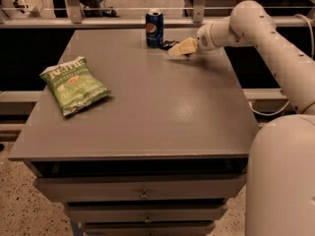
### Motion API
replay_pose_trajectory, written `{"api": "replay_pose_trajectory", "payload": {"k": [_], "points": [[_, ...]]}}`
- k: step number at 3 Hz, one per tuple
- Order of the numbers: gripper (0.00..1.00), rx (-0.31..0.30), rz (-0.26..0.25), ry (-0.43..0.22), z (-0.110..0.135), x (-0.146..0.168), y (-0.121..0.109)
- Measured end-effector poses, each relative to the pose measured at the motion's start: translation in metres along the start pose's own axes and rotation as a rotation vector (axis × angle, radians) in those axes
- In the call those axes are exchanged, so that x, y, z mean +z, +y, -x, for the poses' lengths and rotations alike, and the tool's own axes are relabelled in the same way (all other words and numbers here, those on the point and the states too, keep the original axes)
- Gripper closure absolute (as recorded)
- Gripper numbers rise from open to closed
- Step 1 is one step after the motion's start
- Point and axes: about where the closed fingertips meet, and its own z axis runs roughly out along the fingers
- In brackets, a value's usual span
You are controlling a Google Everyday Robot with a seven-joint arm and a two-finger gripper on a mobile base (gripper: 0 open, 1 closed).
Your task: Move rxbar chocolate near green jalapeno chip bag
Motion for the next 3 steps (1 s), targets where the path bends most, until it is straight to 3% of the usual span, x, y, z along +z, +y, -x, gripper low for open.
{"api": "replay_pose_trajectory", "payload": {"k": [1,3], "points": [[0.50,0.032,0.001,-0.013,-0.004,0.006,-0.001],[0.96,0.048,0.024,-0.028,-0.001,-0.004,0.007]]}}
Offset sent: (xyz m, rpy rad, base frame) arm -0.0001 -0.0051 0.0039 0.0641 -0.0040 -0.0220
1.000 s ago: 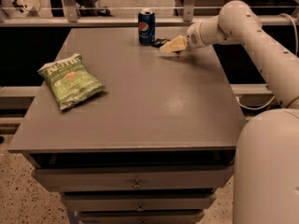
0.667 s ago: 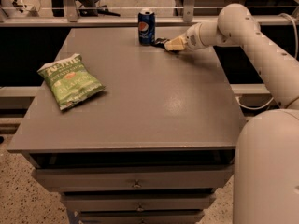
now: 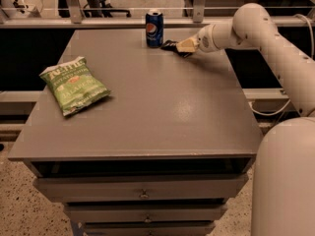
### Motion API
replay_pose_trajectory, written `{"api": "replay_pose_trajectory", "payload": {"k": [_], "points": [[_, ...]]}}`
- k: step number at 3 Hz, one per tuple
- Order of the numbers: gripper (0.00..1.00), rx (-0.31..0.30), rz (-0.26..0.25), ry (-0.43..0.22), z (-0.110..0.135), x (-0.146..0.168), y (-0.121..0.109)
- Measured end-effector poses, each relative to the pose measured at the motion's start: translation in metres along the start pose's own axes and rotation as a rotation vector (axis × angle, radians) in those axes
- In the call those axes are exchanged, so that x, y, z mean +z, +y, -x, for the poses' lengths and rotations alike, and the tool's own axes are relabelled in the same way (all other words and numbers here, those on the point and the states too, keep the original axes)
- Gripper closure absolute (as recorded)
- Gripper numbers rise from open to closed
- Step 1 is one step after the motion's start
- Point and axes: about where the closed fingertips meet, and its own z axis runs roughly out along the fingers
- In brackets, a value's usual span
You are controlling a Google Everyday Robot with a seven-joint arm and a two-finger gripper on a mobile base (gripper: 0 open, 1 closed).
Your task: Move rxbar chocolate near green jalapeno chip bag
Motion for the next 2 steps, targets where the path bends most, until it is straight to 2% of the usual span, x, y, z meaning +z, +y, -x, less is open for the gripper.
{"api": "replay_pose_trajectory", "payload": {"k": [2], "points": [[1.00,-0.015,0.052,-0.019,0.011,-0.031,0.028]]}}
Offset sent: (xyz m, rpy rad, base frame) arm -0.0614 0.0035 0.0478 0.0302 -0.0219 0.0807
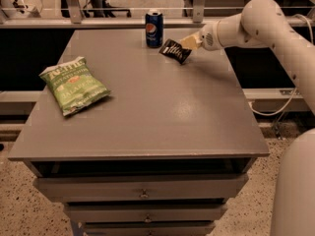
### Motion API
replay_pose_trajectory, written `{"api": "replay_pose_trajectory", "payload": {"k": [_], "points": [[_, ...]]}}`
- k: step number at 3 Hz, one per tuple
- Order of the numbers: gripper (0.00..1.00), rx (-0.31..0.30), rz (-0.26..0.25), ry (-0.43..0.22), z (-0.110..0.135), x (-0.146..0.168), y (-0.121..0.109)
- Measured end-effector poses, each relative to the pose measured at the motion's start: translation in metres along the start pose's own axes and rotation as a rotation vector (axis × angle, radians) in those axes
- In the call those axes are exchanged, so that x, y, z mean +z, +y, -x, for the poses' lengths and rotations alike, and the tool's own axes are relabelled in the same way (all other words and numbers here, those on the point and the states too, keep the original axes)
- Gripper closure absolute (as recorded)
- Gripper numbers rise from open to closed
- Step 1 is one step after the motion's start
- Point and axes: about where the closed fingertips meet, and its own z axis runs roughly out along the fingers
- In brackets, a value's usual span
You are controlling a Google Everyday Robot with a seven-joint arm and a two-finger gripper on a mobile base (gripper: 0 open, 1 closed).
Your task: Move rxbar chocolate near green jalapeno chip bag
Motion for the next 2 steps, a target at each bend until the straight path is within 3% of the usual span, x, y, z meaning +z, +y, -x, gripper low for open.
{"api": "replay_pose_trajectory", "payload": {"k": [2], "points": [[1.00,-0.002,0.029,-0.013,0.003,-0.022,0.024]]}}
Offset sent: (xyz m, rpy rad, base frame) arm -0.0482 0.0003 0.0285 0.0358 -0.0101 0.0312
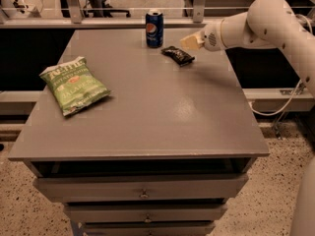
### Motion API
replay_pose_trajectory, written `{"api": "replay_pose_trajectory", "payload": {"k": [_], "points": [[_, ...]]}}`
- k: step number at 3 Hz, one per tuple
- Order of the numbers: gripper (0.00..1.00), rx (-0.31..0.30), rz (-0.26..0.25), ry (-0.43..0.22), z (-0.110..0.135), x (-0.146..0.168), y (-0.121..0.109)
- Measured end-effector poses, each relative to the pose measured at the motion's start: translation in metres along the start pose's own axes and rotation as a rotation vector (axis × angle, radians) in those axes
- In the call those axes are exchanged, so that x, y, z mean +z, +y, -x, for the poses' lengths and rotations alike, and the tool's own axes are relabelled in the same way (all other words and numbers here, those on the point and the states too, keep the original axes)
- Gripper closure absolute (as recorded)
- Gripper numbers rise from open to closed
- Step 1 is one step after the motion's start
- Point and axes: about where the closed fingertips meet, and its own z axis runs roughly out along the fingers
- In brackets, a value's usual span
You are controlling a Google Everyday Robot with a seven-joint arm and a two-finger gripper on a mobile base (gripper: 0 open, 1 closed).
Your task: Move rxbar chocolate near green jalapeno chip bag
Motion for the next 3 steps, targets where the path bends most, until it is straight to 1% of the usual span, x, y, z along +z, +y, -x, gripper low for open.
{"api": "replay_pose_trajectory", "payload": {"k": [1,2,3], "points": [[1.00,-0.002,0.024,-0.003,0.004,-0.011,0.016],[0.82,-0.020,0.018,-0.007,-0.001,-0.012,0.019],[0.59,-0.034,0.009,-0.010,-0.007,-0.008,0.019]]}}
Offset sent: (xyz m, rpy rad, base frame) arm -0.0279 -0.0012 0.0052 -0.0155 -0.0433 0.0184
